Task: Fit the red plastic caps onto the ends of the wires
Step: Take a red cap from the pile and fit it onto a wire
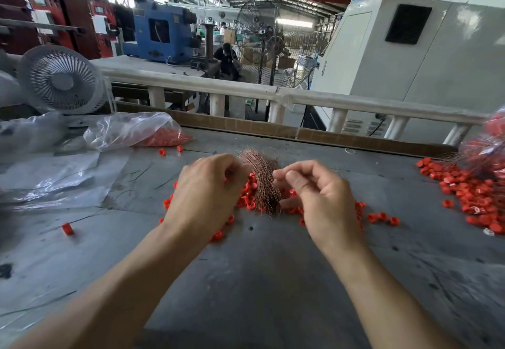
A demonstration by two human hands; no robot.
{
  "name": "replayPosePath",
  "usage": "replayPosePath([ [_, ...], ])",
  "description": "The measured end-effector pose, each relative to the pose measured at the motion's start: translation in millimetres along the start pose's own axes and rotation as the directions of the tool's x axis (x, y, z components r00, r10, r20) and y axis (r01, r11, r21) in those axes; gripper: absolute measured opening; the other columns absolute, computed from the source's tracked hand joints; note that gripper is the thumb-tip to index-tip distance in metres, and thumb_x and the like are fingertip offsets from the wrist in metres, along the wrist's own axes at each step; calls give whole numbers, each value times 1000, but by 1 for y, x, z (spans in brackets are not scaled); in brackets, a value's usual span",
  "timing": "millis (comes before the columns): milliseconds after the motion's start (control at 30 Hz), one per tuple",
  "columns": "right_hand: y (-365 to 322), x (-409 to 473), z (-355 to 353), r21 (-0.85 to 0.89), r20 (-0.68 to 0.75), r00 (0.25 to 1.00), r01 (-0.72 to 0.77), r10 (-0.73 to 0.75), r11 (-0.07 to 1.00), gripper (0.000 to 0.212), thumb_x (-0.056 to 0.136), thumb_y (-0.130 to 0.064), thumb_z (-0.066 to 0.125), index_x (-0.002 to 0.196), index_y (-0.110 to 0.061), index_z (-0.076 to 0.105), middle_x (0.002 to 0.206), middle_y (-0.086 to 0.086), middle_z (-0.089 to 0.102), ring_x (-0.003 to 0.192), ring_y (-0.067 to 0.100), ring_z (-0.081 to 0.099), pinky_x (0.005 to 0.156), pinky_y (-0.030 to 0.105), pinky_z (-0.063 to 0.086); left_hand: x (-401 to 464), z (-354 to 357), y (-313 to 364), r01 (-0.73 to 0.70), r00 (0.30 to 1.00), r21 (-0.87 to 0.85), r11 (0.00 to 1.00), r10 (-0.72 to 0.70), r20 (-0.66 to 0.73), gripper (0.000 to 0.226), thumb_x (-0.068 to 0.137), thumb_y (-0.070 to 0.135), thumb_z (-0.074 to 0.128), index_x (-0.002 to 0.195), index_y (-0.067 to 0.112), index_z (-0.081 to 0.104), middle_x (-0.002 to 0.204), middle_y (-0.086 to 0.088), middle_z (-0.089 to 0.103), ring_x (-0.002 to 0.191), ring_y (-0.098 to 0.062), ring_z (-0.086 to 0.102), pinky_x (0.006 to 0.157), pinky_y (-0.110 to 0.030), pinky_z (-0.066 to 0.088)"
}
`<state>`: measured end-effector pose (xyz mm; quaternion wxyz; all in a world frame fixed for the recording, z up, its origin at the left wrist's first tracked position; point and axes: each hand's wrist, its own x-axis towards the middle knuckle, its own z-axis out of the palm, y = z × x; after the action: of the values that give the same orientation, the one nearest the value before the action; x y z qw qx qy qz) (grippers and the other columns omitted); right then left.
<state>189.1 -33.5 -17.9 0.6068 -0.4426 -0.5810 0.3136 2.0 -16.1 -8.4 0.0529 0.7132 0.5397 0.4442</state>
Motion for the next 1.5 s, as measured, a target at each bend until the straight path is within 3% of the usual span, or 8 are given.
replayPosePath([
  [133, -10, 4, -6, 263, -235, 970, -5, 69, 965, 13, 105, -8, 53, 97, -9, 63, 79, 8, 75, 76, 31, 76, 50, 29, 58, 6, -12, -16, 129, 983, 319, 939, -163, 82, 32, 94, 47, 63, 74, 22, 61, 75, 9, 58, 75, -20, 58, 66, -34, 39],
  [300, -12, 6, -14, 348, -366, 911, -56, 191, 936, 15, 106, -10, 51, 97, -10, 63, 65, 2, 65, 55, 23, 69, 41, 28, 52, 9, -12, -17, 199, 948, 326, 924, -266, 176, 57, 93, 48, 65, 55, 7, 51, 44, 0, 51, 45, -23, 52, 47, -26, 40],
  [433, -9, 7, -14, 348, -349, 897, -146, 273, 926, 15, 105, -10, 53, 98, -10, 66, 63, 1, 63, 46, 17, 57, 37, 26, 45, 6, -6, -14, 243, 905, 285, 927, -322, 277, 53, 93, 50, 63, 61, 8, 61, 51, -2, 65, 47, -22, 64, 58, -36, 61],
  [700, -1, 8, -10, 304, -249, 915, -238, 318, 923, 16, 103, -9, 54, 97, -9, 69, 62, 1, 61, 43, 13, 50, 34, 21, 33, 8, 5, -15, 233, 946, 20, 972, -231, 226, 41, 96, 42, 63, 68, 11, 64, 60, -3, 68, 57, -23, 65, 60, -38, 56],
  [833, -1, 8, -11, 309, -228, 917, -250, 326, 918, 17, 101, -5, 54, 95, -9, 69, 61, 0, 60, 43, 12, 49, 34, 20, 31, 7, 5, -18, 150, 973, 66, 986, -159, 166, 29, 89, 43, 72, 69, 22, 66, 62, 8, 66, 58, -5, 60, 52, -25, 45],
  [1067, -2, 7, -11, 281, -205, 919, -275, 338, 919, 18, 100, -2, 53, 97, -7, 70, 60, 0, 60, 43, 11, 48, 34, 20, 29, 6, -6, -17, 88, 886, 255, 963, -192, 422, 29, 65, 47, 91, 77, 33, 68, 73, 14, 62, 66, -2, 55, 53, -26, 36],
  [1200, -1, 5, -9, 255, -176, 925, -287, 336, 923, 19, 100, -3, 53, 96, -9, 71, 60, 0, 61, 43, 11, 48, 34, 21, 30, 7, -9, -15, 120, 855, 273, 955, -239, 460, 22, 70, 33, 90, 79, 33, 70, 80, 15, 65, 75, -7, 60, 65, -30, 52],
  [1500, 1, 4, -9, 238, -155, 931, -290, 331, 927, 20, 101, -5, 56, 100, -11, 74, 63, -1, 62, 45, 10, 49, 35, 21, 31, 6, -4, -11, 168, 956, 19, 986, -167, 242, 11, 84, 36, 80, 80, 34, 70, 71, 10, 69, 66, -7, 64, 65, -35, 56],
])
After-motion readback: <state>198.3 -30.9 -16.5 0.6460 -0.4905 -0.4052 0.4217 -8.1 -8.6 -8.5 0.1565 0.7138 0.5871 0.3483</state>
